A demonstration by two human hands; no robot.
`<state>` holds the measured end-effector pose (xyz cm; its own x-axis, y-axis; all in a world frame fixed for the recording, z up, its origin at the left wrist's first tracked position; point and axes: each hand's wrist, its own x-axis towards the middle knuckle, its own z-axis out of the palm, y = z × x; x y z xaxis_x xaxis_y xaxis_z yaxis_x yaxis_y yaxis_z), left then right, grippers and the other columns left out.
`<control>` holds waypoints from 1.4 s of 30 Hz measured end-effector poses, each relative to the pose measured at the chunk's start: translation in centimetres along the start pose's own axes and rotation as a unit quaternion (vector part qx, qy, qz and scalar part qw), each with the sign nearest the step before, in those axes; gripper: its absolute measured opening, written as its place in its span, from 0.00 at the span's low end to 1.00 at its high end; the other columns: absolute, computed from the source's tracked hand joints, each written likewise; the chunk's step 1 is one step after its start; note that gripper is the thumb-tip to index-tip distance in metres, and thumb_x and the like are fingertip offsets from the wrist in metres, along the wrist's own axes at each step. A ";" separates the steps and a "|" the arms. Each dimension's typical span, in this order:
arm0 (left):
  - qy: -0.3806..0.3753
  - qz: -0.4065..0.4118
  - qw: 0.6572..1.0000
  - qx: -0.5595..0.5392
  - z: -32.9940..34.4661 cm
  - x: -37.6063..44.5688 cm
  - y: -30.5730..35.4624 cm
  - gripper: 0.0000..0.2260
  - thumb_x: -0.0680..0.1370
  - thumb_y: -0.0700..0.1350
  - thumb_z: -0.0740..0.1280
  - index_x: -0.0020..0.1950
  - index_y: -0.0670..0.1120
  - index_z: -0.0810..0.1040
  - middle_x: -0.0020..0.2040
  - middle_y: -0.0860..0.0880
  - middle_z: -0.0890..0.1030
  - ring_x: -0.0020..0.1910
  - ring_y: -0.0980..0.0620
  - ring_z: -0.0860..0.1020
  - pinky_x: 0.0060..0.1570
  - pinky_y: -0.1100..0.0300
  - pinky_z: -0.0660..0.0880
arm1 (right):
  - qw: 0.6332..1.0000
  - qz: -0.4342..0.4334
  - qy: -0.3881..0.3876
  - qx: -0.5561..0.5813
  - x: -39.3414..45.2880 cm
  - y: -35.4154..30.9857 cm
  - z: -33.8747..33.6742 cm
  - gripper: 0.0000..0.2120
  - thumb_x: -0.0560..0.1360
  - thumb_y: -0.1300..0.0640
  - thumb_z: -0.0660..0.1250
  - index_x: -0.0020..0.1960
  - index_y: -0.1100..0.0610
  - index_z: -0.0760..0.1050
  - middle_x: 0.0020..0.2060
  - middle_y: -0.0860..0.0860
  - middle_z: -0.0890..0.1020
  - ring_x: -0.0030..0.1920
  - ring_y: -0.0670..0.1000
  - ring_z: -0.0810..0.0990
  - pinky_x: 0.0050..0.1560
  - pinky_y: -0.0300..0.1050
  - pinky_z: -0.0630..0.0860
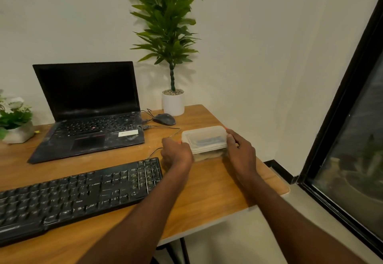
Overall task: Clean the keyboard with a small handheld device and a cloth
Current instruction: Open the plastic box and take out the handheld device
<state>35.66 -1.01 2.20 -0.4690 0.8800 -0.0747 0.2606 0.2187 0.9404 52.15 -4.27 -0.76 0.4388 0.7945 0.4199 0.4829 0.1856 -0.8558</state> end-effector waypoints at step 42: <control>-0.027 0.400 0.907 -0.128 -0.3 -5.3 -3.2 0.11 0.82 0.31 0.63 0.59 0.45 0.74 0.53 0.49 0.75 0.53 0.47 0.74 0.50 0.46 0.75 | 0.964 0.114 0.181 0.155 -1.6 -2.9 -3.6 0.25 0.84 0.43 0.61 0.40 0.61 0.81 0.31 0.52 0.78 0.32 0.46 0.71 0.37 0.41 0.70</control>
<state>37.08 -6.50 -0.32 -0.1720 0.7352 0.6557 0.2908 -0.5980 0.7468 52.78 -8.18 2.13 0.7697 0.5914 0.2406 0.1177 0.2389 -0.9639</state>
